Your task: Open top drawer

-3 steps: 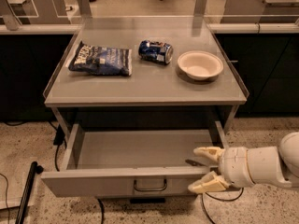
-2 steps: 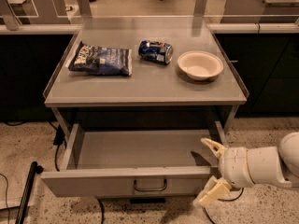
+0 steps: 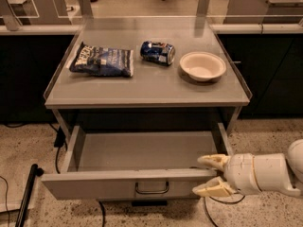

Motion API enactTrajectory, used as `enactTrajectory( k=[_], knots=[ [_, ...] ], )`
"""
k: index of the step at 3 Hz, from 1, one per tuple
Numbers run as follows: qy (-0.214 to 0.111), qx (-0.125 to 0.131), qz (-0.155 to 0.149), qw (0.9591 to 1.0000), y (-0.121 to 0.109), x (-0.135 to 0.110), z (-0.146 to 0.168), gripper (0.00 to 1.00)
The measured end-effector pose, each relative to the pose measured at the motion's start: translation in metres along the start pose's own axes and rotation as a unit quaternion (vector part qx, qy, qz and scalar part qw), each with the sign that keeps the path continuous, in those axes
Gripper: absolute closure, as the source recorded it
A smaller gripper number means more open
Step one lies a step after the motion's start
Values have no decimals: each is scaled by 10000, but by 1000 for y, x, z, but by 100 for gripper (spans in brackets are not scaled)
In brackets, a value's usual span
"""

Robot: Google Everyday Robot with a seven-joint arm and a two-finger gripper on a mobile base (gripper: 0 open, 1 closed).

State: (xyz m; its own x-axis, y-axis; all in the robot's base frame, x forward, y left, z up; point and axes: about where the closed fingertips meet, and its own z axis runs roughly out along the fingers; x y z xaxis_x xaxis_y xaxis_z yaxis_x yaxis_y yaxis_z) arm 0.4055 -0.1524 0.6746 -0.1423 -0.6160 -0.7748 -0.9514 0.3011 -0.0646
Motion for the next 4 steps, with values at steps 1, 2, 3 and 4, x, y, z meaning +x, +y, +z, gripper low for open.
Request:
enactTrajectory(
  k=[1, 2, 3, 4],
  knots=[
    [-47, 54, 143, 9999, 7, 9, -10, 65],
    [-87, 110, 199, 9997, 14, 12, -20, 88],
    [-87, 113, 202, 9997, 14, 12, -20, 78],
    [-87, 113, 202, 9997, 14, 12, -20, 56]
  ],
)
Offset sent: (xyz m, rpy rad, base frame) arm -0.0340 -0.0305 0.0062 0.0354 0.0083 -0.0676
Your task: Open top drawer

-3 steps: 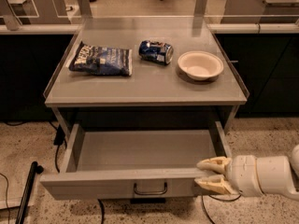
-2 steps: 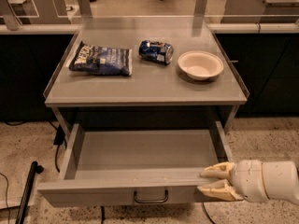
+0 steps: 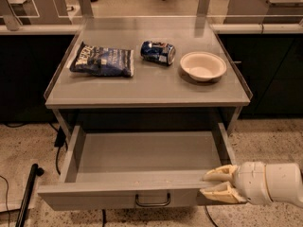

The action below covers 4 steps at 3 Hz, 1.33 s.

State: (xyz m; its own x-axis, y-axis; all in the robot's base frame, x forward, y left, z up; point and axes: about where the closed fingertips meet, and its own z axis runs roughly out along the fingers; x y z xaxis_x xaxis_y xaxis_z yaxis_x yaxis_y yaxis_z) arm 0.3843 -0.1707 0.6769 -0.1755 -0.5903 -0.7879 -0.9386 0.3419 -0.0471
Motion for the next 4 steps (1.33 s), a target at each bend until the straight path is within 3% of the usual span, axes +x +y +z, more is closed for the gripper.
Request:
enactTrajectory(
  k=[2, 3, 4],
  knots=[
    [0, 0, 0, 10000, 0, 0, 0, 8],
    [0, -1, -1, 10000, 0, 0, 0, 0],
    [0, -1, -1, 10000, 0, 0, 0, 0]
  ],
)
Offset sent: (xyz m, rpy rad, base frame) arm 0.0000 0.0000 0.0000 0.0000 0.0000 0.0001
